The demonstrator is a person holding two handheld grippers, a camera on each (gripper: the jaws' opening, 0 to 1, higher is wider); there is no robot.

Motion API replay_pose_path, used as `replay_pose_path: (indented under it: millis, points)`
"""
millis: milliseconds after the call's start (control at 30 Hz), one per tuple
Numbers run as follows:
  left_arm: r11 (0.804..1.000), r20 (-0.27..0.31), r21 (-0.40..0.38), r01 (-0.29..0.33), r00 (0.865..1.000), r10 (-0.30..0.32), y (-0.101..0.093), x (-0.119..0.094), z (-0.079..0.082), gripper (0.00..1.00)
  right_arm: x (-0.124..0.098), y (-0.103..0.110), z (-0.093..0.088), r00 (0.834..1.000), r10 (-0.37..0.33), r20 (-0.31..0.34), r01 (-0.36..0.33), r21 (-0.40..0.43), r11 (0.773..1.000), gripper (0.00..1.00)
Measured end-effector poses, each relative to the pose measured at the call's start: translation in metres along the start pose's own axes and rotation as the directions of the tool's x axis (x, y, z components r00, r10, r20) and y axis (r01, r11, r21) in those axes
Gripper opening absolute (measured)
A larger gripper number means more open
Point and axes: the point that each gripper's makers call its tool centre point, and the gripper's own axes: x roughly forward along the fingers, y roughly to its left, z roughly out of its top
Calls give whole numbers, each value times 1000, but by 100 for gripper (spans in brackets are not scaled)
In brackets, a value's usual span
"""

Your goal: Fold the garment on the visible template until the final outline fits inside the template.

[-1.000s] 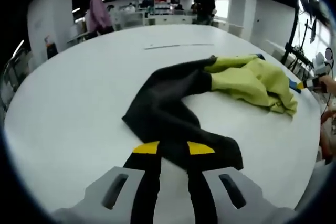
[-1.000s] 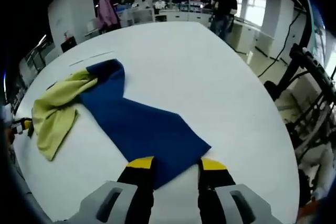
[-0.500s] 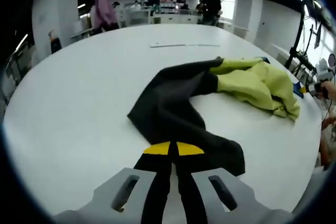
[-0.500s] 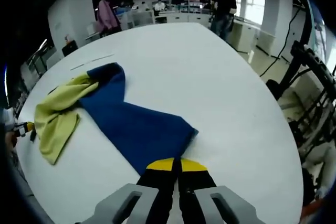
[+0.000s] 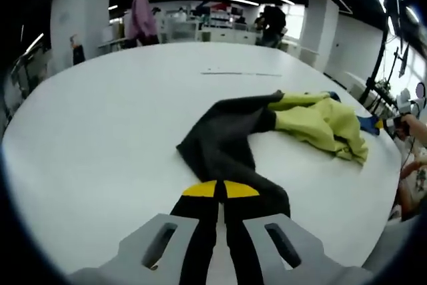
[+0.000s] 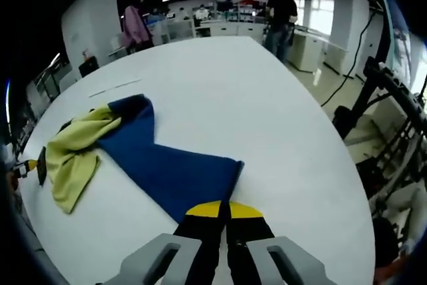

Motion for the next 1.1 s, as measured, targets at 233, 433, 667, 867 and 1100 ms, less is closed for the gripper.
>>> replay_pose_path:
  millis: [233,433,667,867,1100]
  points:
    - [1000,-14,-1,-25,1000,25,18,-16,-1,0,-11,-9,6,1000,-13,21,13,7,1000,0]
    - [998,-50,19,-66,997,66,39,-23,-9,0,-22,-23,8,999,-36,23,36,14,999,0]
    - [995,-95,31,-100,990,102,54,-35,-20,0,-29,-38,1,998,-65,10,64,20,998,0]
    - [985,-147,109,-131,978,147,69,-39,-35,0,-29,-47,-5,997,-79,-12,79,21,997,0]
    - [980,-170,126,-152,970,172,87,-35,-44,0,-28,-61,-16,994,-94,-48,96,35,995,0]
